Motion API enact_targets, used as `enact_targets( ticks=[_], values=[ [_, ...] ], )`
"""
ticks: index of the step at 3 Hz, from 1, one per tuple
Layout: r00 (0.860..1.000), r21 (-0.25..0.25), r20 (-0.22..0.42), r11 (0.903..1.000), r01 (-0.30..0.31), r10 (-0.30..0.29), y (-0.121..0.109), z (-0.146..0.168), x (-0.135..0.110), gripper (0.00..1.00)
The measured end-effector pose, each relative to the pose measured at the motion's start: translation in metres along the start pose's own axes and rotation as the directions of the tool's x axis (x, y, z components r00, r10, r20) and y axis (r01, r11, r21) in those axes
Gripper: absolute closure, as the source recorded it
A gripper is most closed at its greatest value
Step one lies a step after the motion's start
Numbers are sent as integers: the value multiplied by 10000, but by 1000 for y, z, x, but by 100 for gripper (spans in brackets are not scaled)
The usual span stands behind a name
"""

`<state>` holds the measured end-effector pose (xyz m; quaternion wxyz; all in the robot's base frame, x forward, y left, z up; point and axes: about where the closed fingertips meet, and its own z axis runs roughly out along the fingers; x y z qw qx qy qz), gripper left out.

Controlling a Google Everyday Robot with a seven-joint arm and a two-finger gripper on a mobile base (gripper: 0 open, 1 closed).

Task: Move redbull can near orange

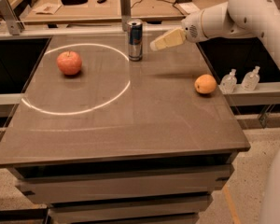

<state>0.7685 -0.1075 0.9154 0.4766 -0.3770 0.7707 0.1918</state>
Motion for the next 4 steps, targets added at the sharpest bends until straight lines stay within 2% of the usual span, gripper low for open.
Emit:
enact_targets(
  ticks=[1, 2, 3, 4],
  values=[
    [9994, -433, 154, 9986, 312, -306, 4, 12, -9, 0],
    [9989, -628, 236, 9972, 414, -400, 8, 19, -15, 0],
    [9993, -832, 276, 9962, 269, -247, 15, 29, -21, 0],
    [9996, -1218, 264, 9925, 48, -16, 33, 44, -22, 0]
  ],
)
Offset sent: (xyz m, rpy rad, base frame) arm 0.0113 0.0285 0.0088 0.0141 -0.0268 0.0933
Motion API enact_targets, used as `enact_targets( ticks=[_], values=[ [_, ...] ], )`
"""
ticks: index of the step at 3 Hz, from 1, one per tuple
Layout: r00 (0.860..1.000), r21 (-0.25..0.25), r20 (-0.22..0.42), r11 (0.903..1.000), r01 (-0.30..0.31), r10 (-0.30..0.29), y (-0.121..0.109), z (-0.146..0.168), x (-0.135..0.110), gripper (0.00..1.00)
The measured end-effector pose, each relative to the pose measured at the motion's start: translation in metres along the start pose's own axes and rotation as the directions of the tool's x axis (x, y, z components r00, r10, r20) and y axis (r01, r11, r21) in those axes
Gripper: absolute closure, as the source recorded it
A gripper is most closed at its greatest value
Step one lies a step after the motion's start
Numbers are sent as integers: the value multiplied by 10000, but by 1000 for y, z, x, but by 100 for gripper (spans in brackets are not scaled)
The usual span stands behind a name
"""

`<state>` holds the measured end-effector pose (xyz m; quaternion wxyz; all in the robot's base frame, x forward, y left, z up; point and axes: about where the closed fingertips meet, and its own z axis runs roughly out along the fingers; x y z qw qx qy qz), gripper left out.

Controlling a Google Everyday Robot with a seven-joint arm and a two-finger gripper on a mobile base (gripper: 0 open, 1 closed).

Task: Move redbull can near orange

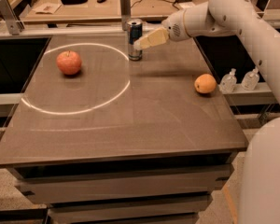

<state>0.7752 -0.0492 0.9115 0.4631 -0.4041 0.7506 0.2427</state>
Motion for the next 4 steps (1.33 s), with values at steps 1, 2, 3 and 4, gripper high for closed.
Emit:
enact_targets(
  ticks=[1, 2, 3, 4],
  values=[
    [9999, -478, -68, 9988, 126, -129, 14, 48, -9, 0],
    [9999, -471, -79, 9988, 132, -136, 14, 52, -9, 0],
    [9999, -468, -56, 9988, 141, -144, 17, 58, -8, 17],
    [9996, -573, 28, 9979, 296, -295, 19, 62, -7, 41]
  ],
)
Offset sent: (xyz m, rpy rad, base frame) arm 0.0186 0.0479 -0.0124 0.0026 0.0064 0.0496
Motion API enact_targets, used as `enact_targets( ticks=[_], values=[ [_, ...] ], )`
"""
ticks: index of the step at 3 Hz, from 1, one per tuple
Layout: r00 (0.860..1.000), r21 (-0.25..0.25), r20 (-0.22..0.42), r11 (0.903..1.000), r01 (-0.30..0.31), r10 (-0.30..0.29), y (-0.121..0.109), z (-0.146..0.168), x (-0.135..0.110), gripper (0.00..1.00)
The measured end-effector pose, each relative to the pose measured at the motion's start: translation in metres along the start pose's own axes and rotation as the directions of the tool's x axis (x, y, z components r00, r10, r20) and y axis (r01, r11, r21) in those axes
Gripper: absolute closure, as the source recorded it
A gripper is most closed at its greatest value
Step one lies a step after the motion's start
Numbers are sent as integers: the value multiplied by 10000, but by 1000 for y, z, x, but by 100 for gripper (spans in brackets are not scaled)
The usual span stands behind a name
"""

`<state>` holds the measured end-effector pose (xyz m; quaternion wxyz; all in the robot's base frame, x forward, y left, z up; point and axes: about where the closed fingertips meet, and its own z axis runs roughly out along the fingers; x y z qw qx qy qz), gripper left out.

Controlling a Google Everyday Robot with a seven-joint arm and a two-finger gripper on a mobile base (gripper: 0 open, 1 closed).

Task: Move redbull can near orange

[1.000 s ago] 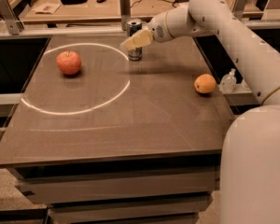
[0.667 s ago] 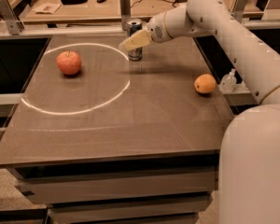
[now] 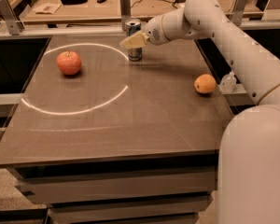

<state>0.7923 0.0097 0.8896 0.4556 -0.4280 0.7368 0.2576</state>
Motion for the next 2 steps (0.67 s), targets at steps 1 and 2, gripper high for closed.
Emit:
enact_targets(
  ticks=[1, 2],
  values=[
    [9998, -191, 60, 9997, 173, -172, 2, 1, 1, 62],
    [9993, -614, -44, 9975, 357, -360, 2, -3, 2, 87]
  ],
)
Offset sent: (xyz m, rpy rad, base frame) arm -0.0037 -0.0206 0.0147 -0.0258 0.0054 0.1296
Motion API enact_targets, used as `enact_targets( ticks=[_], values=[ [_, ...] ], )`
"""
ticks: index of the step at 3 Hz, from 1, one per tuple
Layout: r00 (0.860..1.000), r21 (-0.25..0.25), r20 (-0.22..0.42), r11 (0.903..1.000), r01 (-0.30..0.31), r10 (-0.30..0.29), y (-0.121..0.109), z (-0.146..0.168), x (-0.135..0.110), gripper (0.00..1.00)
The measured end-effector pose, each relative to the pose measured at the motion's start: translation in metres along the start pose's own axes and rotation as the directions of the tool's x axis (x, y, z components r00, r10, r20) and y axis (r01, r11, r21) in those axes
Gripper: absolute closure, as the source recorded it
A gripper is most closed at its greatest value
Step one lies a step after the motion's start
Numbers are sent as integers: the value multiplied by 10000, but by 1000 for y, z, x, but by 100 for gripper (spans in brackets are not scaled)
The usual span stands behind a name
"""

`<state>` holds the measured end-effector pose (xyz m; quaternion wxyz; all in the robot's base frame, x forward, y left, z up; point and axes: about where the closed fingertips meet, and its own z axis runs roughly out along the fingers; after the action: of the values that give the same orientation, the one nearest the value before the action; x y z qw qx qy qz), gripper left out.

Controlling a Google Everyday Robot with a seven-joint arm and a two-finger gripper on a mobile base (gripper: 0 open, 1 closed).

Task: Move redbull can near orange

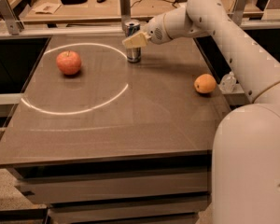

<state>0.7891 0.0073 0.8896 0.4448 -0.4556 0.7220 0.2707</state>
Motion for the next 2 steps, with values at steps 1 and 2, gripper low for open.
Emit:
enact_targets(
  ticks=[1, 2],
  values=[
    [9993, -213, -360, 9997, 86, -94, -6, -20, -2, 100],
    [9955, -224, -860, 9991, 369, -387, -14, -48, -7, 100]
  ],
)
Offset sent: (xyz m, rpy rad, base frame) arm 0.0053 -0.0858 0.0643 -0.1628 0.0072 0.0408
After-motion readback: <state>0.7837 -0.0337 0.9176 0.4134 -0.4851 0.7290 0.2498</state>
